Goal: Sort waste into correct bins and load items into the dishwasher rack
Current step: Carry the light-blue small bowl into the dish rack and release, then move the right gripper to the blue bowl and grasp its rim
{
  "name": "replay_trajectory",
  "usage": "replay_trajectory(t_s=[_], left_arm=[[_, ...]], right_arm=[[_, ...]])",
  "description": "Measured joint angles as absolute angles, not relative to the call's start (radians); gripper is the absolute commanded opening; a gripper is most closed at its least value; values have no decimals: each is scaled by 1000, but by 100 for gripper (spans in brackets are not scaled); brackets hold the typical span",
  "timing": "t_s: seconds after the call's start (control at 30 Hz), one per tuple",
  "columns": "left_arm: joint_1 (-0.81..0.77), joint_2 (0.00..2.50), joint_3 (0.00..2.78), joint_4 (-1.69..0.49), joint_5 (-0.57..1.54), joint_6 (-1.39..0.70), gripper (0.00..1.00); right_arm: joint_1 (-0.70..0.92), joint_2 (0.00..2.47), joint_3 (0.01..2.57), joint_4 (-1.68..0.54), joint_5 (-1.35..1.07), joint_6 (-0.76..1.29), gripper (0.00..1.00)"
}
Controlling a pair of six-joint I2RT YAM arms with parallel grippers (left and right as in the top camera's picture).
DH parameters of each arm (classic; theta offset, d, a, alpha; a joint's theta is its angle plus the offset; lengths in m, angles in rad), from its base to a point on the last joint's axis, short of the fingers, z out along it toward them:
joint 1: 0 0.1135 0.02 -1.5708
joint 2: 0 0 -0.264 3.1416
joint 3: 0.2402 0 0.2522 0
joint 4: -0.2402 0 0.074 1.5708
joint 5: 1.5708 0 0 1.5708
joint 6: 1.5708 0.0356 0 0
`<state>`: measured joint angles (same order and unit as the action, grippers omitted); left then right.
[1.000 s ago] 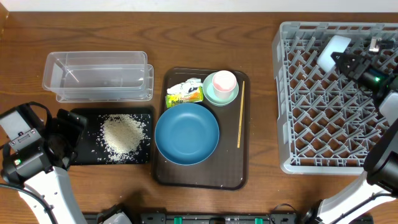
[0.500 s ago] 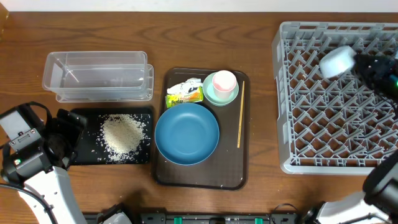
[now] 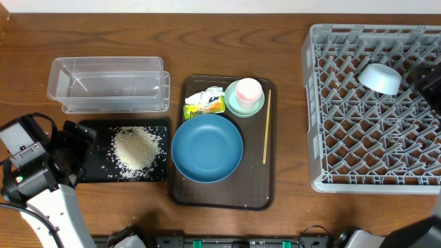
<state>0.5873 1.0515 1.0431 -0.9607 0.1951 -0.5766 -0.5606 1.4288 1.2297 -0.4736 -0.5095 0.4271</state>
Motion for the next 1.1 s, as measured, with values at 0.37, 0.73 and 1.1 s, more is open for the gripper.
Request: replay_trajectory(t_s=[0.37, 0.73, 1.1], left_arm=[[587, 1052, 1043, -961, 195, -577, 95], [587, 1052, 1043, -961, 195, -577, 95], [587, 1052, 1043, -961, 195, -577, 95]], right_arm=[[-197, 1402, 1230, -610, -319, 341, 61], [424, 1420, 1230, -669, -399, 226, 79], [912, 1641, 1230, -660, -268, 149, 74]])
